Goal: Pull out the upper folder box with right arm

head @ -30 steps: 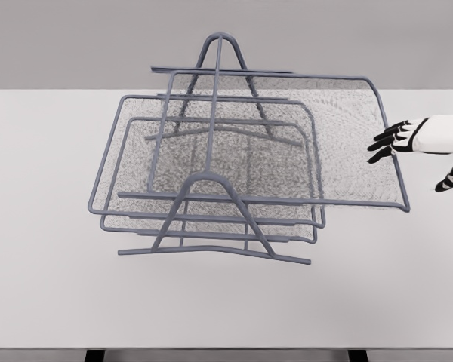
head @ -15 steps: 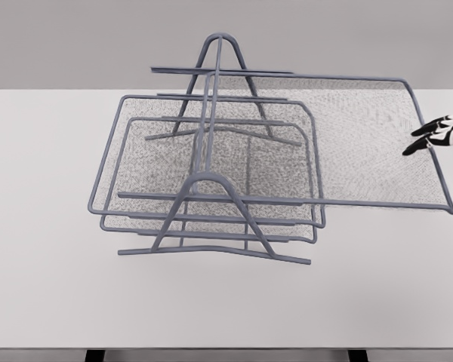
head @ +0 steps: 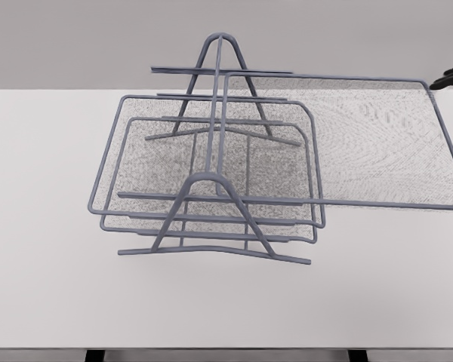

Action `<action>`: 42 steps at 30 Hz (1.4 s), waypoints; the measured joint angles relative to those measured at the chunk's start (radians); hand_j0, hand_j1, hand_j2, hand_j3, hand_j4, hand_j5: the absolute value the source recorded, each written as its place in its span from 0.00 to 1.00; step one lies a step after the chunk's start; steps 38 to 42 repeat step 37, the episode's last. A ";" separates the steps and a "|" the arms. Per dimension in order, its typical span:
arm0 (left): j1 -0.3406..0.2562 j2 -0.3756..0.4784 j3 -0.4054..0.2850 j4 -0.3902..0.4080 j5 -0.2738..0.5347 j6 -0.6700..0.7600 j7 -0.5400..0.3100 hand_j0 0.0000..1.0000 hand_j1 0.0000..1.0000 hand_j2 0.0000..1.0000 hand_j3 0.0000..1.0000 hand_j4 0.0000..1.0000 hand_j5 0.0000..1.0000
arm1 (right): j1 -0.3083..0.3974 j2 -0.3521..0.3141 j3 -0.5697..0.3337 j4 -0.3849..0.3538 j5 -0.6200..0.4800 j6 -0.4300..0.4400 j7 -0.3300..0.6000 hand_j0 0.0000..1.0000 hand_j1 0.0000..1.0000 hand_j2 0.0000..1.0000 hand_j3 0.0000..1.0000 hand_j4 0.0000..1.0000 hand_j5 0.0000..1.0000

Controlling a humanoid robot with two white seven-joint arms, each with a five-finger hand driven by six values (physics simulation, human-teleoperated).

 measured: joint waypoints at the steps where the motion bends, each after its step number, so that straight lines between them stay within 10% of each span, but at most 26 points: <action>1: 0.000 0.000 0.000 0.000 0.000 0.000 0.000 1.00 1.00 1.00 1.00 1.00 1.00 | 0.000 -0.007 -0.016 -0.021 -0.009 0.000 0.000 1.00 1.00 1.00 1.00 1.00 1.00; 23: 0.000 0.000 0.000 0.000 0.000 0.000 0.000 1.00 1.00 1.00 1.00 1.00 1.00 | 0.026 0.282 -0.044 -0.094 -0.028 -0.001 0.000 1.00 1.00 1.00 1.00 1.00 1.00; 42: 0.000 0.000 0.000 0.000 0.000 0.000 0.000 1.00 1.00 1.00 1.00 1.00 1.00 | 0.076 0.308 -0.033 -0.096 -0.027 -0.001 0.000 1.00 1.00 1.00 1.00 1.00 1.00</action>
